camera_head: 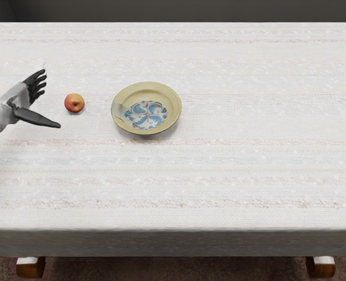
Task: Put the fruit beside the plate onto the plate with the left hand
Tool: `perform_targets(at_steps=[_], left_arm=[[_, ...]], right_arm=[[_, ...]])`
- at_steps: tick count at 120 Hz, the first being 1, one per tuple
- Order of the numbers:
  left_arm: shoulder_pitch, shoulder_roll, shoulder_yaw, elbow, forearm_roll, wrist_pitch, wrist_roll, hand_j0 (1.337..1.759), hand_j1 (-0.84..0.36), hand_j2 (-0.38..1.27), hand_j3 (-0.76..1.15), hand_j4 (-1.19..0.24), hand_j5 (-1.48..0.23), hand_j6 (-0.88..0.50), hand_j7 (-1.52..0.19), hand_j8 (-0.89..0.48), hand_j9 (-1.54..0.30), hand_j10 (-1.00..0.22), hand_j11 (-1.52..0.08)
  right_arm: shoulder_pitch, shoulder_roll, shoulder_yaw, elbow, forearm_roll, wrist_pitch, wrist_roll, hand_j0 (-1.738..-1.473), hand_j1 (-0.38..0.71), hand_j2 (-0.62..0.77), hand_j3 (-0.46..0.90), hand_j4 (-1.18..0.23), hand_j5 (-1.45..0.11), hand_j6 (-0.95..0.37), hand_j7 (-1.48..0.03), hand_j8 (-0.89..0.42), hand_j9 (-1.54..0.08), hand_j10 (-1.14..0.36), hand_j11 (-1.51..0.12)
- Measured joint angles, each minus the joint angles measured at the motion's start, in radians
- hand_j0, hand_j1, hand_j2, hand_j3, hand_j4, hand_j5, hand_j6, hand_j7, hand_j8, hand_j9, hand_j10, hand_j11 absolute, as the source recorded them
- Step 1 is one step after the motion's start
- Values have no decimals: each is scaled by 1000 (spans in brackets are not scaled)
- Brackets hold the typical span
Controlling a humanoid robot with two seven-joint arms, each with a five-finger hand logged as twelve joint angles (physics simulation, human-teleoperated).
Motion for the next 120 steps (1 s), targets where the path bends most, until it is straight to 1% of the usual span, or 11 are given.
perform_targets(at_steps=[15,21,35,43,53,68,72,80,94,110,120], left_arm=[[15,3,2,2,2,1,-1,1658,349,3,0,-3,-1,-4,-1,-3,-1,-2,-1],[4,5,35,2,9,1,-1,1658,349,3,0,-3,-1,-4,-1,-3,-1,-2,-1],[-77,36,172,4,33,0,-1,1658,349,3,0,-3,-1,-4,-1,-3,0,-2,0],[-138,35,207,3,68,-15,-1,1658,349,3,0,-4,-1,-4,-1,-3,0,-2,0],[-186,35,230,5,107,-34,-2,1658,349,3,0,-3,-1,-4,0,-3,0,-2,0],[-205,28,293,6,162,-54,2,1658,349,2,0,-4,-1,-5,0,-4,0,-3,0],[-218,16,301,5,167,-57,46,1658,349,3,0,-4,-1,-4,0,-4,0,-2,0],[-233,-14,309,6,171,-60,181,1658,349,2,0,-4,-1,-5,0,-4,0,-3,0],[-284,-22,316,8,175,-60,355,1658,349,2,0,-4,-1,-5,0,-4,0,-3,0],[-347,-97,321,17,183,-19,474,1658,349,2,0,-3,0,-3,0,-3,0,-2,0],[-351,-217,341,88,186,3,523,1658,349,1,0,-2,0,-3,0,-2,0,-1,0]], right_arm=[[-8,0,4,0,0,0,-2,-1658,-349,0,0,0,0,0,0,0,0,0,0],[-9,0,6,-1,0,0,-2,-1658,-349,0,0,0,0,0,0,0,0,0,0],[-10,0,7,-1,0,0,-2,-1658,-349,0,0,0,0,0,0,0,0,0,0],[-10,0,7,-1,0,0,-2,-1658,-349,0,0,0,0,0,0,0,0,0,0],[-11,0,7,-2,0,0,-2,-1658,-349,0,0,0,0,0,0,0,0,0,0],[-11,0,7,-2,0,0,-3,-1658,-349,0,0,0,0,0,0,0,0,0,0],[-11,0,7,-2,0,0,-3,-1658,-349,0,0,0,0,0,0,0,0,0,0],[-11,0,8,-2,0,0,-3,-1658,-349,0,0,0,0,0,0,0,0,0,0],[-11,0,8,-2,0,0,-3,-1658,-349,0,0,0,0,0,0,0,0,0,0],[-11,0,8,-2,0,0,-3,-1658,-349,0,0,0,0,0,0,0,0,0,0],[-11,0,8,-2,0,0,-3,-1658,-349,0,0,0,0,0,0,0,0,0,0]])
